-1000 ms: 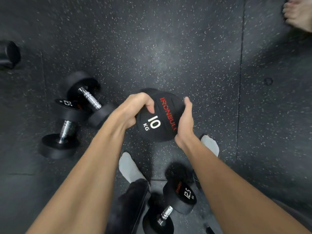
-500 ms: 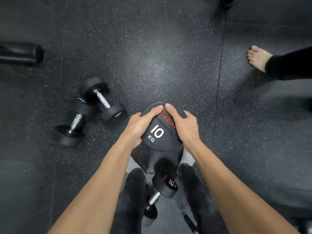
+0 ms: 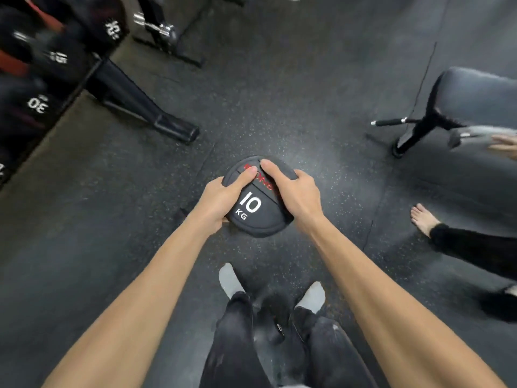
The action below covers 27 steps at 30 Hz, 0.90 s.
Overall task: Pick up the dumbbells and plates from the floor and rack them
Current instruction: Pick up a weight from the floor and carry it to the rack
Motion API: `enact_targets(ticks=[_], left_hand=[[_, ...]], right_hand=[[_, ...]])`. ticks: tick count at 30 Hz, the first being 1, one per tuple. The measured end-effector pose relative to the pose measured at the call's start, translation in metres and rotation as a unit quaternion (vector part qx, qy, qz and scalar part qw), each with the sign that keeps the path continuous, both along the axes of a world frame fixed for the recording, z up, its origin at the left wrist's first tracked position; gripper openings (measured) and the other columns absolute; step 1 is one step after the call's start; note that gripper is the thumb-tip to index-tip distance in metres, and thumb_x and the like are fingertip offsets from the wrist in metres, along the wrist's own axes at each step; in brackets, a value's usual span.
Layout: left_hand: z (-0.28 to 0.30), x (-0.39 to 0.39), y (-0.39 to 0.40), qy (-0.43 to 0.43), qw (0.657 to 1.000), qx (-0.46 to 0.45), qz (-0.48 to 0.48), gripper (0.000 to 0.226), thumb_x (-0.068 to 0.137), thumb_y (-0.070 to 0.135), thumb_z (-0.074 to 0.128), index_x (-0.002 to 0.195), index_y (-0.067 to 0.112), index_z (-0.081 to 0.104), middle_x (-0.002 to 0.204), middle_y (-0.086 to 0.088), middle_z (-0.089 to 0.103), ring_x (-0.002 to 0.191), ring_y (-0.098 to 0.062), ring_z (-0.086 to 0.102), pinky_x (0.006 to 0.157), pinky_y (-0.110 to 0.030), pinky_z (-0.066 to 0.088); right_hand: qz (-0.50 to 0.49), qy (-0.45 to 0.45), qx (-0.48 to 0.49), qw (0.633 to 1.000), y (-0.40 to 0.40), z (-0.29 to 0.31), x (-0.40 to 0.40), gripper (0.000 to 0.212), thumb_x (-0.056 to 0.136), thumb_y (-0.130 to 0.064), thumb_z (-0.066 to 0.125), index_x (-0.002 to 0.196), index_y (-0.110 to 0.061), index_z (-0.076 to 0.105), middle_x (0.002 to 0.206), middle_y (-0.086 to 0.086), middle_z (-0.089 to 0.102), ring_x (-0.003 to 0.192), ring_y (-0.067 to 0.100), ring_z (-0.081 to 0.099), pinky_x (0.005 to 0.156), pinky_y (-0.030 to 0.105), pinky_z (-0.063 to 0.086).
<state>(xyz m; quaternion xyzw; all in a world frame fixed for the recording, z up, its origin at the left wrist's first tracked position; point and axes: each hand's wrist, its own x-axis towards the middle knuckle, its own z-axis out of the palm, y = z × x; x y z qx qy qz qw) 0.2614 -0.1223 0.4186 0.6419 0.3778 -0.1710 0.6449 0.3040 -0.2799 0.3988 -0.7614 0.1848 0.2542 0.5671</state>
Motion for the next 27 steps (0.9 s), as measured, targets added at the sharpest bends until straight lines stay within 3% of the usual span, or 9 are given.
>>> enact_targets(ticks=[3, 7, 19, 21, 25, 27], left_hand=[[0.060, -0.019, 0.034, -0.031, 0.998, 0.013, 0.060, 0.045, 0.075, 0.058, 0.083, 0.099, 0.021, 0.078, 0.085, 0.001, 0.082, 0.070, -0.014, 0.079, 0.050, -0.023, 0.057], [0.127, -0.040, 0.091, -0.060, 0.990, 0.012, 0.125, 0.045, 0.075, 0.052, 0.086, 0.099, 0.015, 0.078, 0.083, -0.003, 0.082, 0.068, -0.017, 0.079, 0.046, -0.024, 0.057], [0.247, -0.090, 0.317, -0.130, 0.959, 0.073, 0.242, 0.050, 0.070, 0.057, 0.087, 0.098, 0.016, 0.078, 0.079, 0.003, 0.082, 0.068, -0.010, 0.078, 0.048, -0.019, 0.056], [0.259, -0.093, 0.358, -0.134, 0.952, 0.085, 0.261, 0.059, 0.068, 0.056, 0.089, 0.103, 0.010, 0.075, 0.081, -0.001, 0.082, 0.070, -0.015, 0.079, 0.053, -0.023, 0.060], [0.284, -0.088, 0.438, -0.139, 0.939, 0.088, 0.302, 0.093, 0.064, 0.054, 0.092, 0.130, -0.002, 0.061, 0.111, -0.014, 0.077, 0.095, -0.028, 0.076, 0.081, -0.040, 0.063], [0.294, -0.082, 0.481, -0.149, 0.932, 0.095, 0.317, 0.096, 0.062, 0.051, 0.095, 0.133, -0.003, 0.058, 0.112, -0.015, 0.076, 0.095, -0.029, 0.076, 0.080, -0.040, 0.064]], right_hand=[[0.068, -0.031, 0.015, 0.997, 0.037, 0.057, -0.001, 0.069, 0.056, -0.080, 0.078, 0.098, -0.026, 0.077, 0.097, -0.009, 0.081, 0.091, 0.012, 0.077, 0.090, 0.041, 0.063], [0.126, -0.056, 0.042, 0.990, 0.103, 0.125, -0.002, 0.069, 0.051, -0.074, 0.084, 0.097, -0.024, 0.078, 0.093, -0.007, 0.082, 0.086, 0.013, 0.079, 0.084, 0.039, 0.065], [0.227, -0.048, 0.121, 0.965, 0.360, 0.251, -0.010, 0.095, 0.043, -0.063, 0.094, 0.119, -0.010, 0.073, 0.111, 0.009, 0.079, 0.098, 0.030, 0.077, 0.090, 0.047, 0.064], [0.241, -0.046, 0.135, 0.960, 0.402, 0.264, -0.011, 0.095, 0.043, -0.061, 0.095, 0.118, -0.009, 0.072, 0.112, 0.010, 0.078, 0.098, 0.031, 0.077, 0.090, 0.047, 0.064], [0.261, -0.046, 0.156, 0.951, 0.489, 0.286, -0.003, 0.100, 0.042, -0.059, 0.096, 0.123, -0.005, 0.071, 0.114, 0.011, 0.078, 0.099, 0.030, 0.077, 0.090, 0.046, 0.065], [0.277, -0.049, 0.164, 0.945, 0.536, 0.293, 0.007, 0.106, 0.039, -0.060, 0.095, 0.125, -0.004, 0.070, 0.116, 0.012, 0.077, 0.101, 0.030, 0.076, 0.091, 0.046, 0.064]])
